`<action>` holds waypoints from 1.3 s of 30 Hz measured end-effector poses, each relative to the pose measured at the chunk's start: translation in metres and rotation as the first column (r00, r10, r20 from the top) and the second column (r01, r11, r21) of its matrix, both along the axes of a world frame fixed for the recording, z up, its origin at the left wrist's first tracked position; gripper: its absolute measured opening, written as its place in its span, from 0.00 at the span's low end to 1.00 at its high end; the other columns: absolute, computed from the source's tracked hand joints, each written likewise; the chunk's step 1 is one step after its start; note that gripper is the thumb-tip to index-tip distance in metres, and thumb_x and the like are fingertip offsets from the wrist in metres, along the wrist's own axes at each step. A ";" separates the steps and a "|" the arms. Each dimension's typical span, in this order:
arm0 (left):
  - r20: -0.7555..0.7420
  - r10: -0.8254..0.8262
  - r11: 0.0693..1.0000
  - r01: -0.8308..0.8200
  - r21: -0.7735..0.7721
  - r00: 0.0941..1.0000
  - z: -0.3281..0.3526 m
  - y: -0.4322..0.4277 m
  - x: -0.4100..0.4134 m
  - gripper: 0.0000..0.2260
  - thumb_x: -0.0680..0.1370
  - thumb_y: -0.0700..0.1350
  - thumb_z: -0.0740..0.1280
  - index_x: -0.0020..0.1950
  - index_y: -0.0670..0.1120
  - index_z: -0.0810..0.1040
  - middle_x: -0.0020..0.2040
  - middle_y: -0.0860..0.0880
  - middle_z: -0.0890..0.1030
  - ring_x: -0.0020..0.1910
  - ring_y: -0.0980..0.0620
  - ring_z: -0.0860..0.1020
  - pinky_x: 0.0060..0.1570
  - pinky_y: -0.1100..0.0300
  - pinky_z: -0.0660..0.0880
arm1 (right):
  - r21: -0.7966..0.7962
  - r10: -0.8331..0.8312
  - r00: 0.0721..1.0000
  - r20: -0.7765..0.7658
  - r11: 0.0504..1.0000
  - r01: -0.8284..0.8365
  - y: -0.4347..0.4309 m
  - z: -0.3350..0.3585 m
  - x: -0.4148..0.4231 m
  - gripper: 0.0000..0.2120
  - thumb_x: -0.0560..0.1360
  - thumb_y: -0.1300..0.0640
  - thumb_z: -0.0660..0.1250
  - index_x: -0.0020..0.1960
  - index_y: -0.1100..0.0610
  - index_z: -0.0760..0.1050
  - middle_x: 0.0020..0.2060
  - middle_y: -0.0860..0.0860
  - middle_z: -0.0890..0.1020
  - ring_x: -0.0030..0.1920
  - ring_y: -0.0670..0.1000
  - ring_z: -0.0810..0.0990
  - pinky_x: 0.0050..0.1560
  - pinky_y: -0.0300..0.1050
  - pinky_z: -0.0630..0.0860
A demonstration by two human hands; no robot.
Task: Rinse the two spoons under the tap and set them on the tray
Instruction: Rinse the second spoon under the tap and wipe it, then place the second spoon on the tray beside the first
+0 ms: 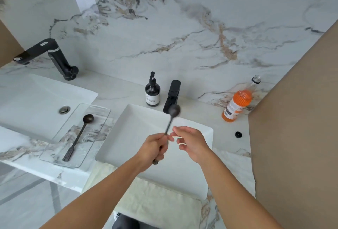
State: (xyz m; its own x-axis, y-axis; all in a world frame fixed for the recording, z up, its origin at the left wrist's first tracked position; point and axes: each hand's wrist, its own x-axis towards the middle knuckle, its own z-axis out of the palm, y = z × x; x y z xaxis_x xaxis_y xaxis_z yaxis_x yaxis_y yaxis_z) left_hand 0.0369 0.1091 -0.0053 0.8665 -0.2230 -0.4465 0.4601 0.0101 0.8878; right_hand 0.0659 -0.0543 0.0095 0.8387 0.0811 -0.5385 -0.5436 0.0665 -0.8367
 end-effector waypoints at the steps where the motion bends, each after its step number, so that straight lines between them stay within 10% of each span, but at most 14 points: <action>1: -0.015 0.019 1.000 -0.019 -0.004 1.000 -0.001 0.004 -0.001 0.12 0.82 0.41 0.56 0.46 0.42 0.77 0.26 0.50 0.66 0.22 0.53 0.57 0.23 0.67 0.56 | 0.024 0.001 1.000 -0.016 1.000 -0.001 0.005 -0.002 -0.001 0.12 0.71 0.50 0.75 0.46 0.60 0.83 0.39 0.52 0.86 0.30 0.48 0.75 0.31 0.41 0.69; 19: -0.052 -0.003 0.999 0.002 -0.032 0.999 -0.024 0.168 0.018 0.16 0.83 0.45 0.59 0.47 0.42 0.85 0.31 0.48 0.75 0.24 0.53 0.64 0.24 0.64 0.64 | -0.198 0.101 0.995 -0.021 0.975 -0.103 0.181 -0.024 0.022 0.11 0.73 0.54 0.74 0.43 0.64 0.83 0.33 0.57 0.76 0.33 0.53 0.69 0.34 0.45 0.69; 29: -0.082 0.155 0.969 -0.135 0.208 0.985 -0.051 0.311 0.040 0.17 0.76 0.42 0.73 0.43 0.26 0.78 0.29 0.45 0.67 0.27 0.52 0.65 0.34 0.58 0.71 | -0.451 0.204 0.978 -0.038 0.870 -0.199 0.341 -0.041 0.050 0.08 0.72 0.60 0.72 0.34 0.57 0.82 0.23 0.52 0.80 0.24 0.50 0.78 0.36 0.46 0.83; 36: -0.094 -0.005 0.832 0.056 0.552 0.996 -0.060 0.328 0.056 0.13 0.75 0.45 0.71 0.34 0.38 0.82 0.28 0.48 0.78 0.25 0.55 0.78 0.30 0.65 0.78 | -0.599 0.139 0.982 -0.129 0.778 -0.189 0.371 -0.059 0.056 0.05 0.74 0.60 0.71 0.42 0.61 0.83 0.43 0.56 0.85 0.31 0.52 0.84 0.34 0.40 0.83; 39: -0.156 -0.145 0.694 0.213 0.688 0.977 -0.063 0.324 0.063 0.17 0.75 0.39 0.64 0.24 0.46 0.75 0.25 0.49 0.77 0.25 0.53 0.78 0.32 0.62 0.77 | -0.722 0.173 0.972 -0.156 0.651 -0.232 0.384 -0.063 0.051 0.07 0.73 0.63 0.66 0.36 0.62 0.78 0.35 0.54 0.81 0.37 0.55 0.81 0.40 0.44 0.80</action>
State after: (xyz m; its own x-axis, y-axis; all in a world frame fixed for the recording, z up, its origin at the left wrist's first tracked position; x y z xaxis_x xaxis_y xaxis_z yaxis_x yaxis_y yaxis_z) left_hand 0.1003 0.4327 -0.0684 0.7953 0.0342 -0.6052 0.4590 -0.6860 0.5645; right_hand 0.1170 0.3292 -0.0533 0.8092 -0.1999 -0.5525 -0.5248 -0.6688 -0.5266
